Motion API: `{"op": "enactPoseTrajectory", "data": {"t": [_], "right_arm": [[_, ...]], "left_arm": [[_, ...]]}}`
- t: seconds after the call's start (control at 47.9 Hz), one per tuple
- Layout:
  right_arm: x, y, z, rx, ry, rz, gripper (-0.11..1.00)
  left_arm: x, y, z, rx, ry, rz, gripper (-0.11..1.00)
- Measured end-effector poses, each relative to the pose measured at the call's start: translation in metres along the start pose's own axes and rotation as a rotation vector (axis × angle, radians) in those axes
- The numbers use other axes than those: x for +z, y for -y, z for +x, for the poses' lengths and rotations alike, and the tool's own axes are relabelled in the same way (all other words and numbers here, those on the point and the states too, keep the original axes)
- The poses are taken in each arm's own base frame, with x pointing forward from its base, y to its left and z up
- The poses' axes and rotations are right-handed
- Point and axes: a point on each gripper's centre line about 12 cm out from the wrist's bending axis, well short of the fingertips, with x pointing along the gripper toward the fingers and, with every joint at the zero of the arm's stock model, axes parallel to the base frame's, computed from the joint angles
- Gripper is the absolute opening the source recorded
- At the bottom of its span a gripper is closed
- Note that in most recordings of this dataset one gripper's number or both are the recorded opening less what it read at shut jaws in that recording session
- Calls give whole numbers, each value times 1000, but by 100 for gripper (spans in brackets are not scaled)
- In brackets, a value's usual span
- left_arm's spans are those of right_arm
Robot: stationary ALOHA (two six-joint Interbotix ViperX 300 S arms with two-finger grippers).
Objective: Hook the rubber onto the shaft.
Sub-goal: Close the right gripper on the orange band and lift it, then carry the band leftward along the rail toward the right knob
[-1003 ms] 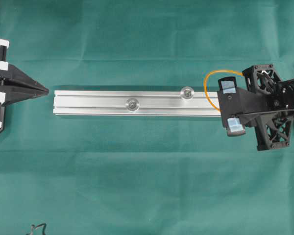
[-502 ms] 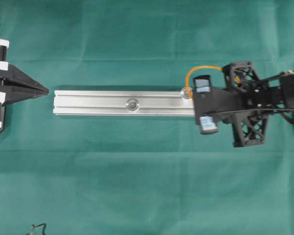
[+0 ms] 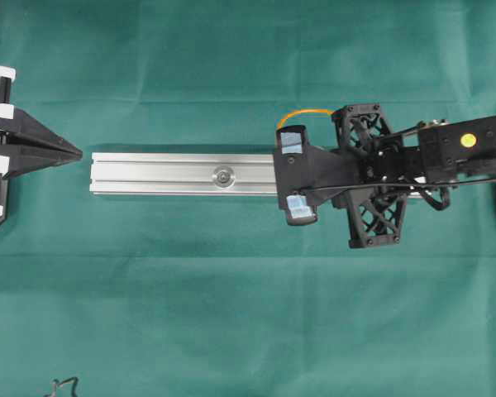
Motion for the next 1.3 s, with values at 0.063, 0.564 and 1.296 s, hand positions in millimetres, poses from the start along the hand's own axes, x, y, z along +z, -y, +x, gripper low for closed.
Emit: {"op": "enactPoseTrajectory", "data": {"t": [0.063, 0.564, 1.296], "right_arm": [[0, 1, 0, -1, 0, 1, 7], [-2, 0, 5, 2, 7, 0, 7], [-14, -2, 28, 11, 14, -8, 7]], "left_arm": [[0, 0, 0, 1, -2, -2, 0], [0, 0, 0, 1, -2, -1, 0], [0, 0, 0, 2, -2, 2, 0]]}}
